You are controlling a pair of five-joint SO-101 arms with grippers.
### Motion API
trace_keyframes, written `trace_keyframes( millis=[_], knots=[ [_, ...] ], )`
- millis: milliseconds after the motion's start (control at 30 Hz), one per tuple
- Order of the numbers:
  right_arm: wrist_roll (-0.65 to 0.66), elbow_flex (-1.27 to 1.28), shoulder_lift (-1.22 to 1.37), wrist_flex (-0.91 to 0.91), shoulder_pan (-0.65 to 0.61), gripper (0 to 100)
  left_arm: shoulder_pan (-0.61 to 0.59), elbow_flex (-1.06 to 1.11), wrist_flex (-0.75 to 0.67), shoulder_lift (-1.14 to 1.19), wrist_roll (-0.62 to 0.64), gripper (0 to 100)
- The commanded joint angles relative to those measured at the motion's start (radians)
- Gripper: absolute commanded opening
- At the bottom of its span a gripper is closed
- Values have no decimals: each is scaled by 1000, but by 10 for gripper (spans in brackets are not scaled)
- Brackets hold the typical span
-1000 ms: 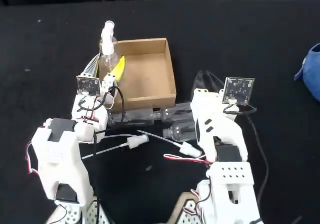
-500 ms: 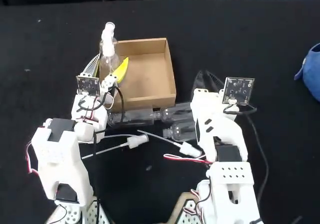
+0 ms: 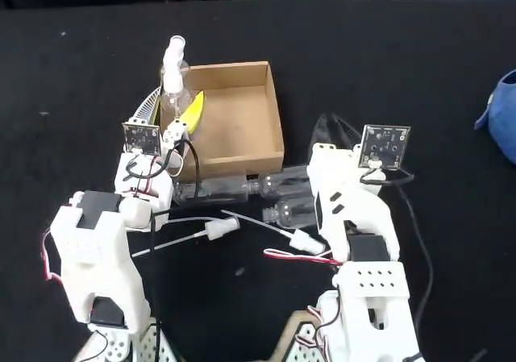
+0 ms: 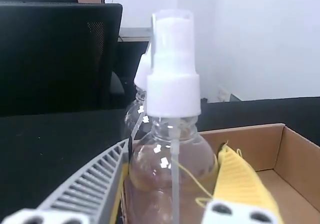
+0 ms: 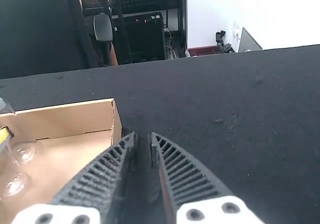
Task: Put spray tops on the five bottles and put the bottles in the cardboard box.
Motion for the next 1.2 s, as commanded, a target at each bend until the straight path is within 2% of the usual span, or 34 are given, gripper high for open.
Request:
trace_keyframes(
  millis=[0,167,367,533,1167],
  knots=[
    [8,-5,-7,-26,15,25,-8,-19,-25,-20,-8,149],
    [8,-5,-7,-26,15,25,-8,-16,-25,-20,-9,152],
    [8,-5,-7,-26,15,25,-7,-16,-21,-20,-5,276],
    [8,-5,-7,-26,15,25,-12,-18,-25,-20,-8,234],
    [8,-5,-7,-25,15,25,-44,76,-15,-186,-3,231]
  ],
)
